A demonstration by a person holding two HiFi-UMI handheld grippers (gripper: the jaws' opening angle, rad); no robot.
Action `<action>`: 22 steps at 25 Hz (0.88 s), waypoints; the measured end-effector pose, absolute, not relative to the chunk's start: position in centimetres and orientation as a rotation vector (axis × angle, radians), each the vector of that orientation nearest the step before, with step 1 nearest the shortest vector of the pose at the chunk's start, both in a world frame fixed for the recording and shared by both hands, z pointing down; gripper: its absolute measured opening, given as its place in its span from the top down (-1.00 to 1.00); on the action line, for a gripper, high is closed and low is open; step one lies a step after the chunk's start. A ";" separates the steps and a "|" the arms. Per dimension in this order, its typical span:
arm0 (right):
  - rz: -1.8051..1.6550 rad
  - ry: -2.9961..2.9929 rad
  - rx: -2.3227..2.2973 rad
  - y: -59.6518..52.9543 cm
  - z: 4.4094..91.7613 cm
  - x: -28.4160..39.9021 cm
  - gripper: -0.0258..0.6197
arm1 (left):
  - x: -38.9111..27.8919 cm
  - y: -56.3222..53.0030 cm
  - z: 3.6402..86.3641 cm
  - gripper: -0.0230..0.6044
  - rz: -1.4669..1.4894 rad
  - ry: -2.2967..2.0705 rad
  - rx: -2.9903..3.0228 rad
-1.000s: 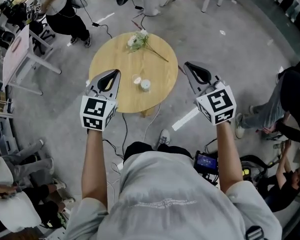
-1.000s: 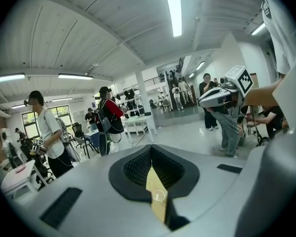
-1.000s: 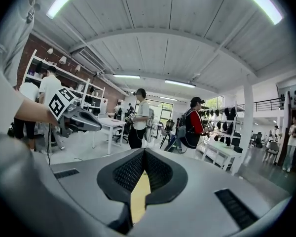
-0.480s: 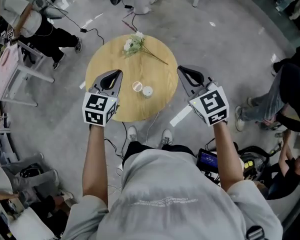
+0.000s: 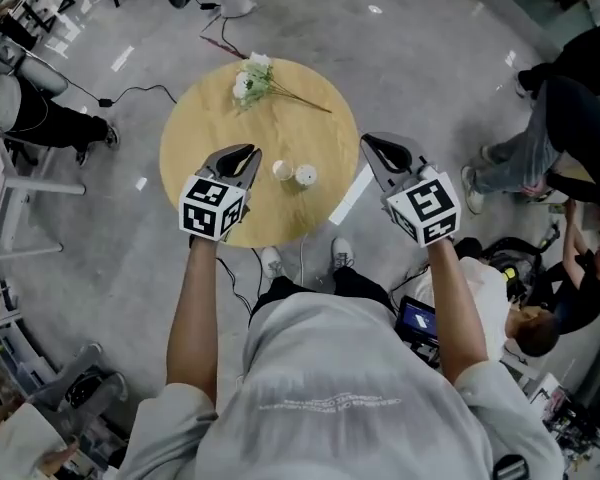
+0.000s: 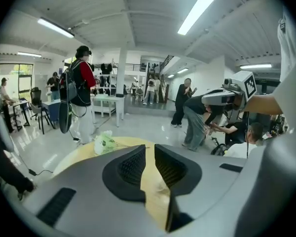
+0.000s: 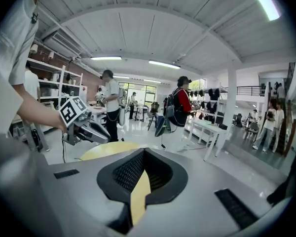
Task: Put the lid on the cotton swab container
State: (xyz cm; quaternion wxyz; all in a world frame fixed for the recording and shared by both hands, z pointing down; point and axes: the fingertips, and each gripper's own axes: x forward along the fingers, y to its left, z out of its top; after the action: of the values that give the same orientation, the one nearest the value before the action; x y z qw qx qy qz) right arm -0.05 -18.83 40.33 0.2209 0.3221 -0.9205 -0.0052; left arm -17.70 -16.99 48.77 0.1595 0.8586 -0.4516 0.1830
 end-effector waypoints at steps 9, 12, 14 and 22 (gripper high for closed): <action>0.140 -2.409 0.957 -16.9 46.1 1.9 0.84 | -15.3 -16.0 57.5 0.46 0.612 -1.026 2.351; 0.162 -2.380 0.948 -16.3 47.4 2.5 0.84 | -14.8 -15.9 59.9 0.46 0.555 -1.000 2.269; 0.171 -2.368 0.948 -16.2 48.0 2.8 0.84 | -14.8 -16.2 61.4 0.46 0.501 -1.001 2.200; 0.233 -2.335 0.958 -15.3 50.2 3.7 0.84 | -14.4 -16.9 65.7 0.39 0.333 -0.995 2.005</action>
State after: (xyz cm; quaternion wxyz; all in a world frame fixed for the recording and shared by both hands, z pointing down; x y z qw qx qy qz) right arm 3.73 -15.29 50.16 0.2989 0.3608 -0.8791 0.0878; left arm -14.40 -16.89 65.66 0.4254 0.8019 -0.3980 0.1330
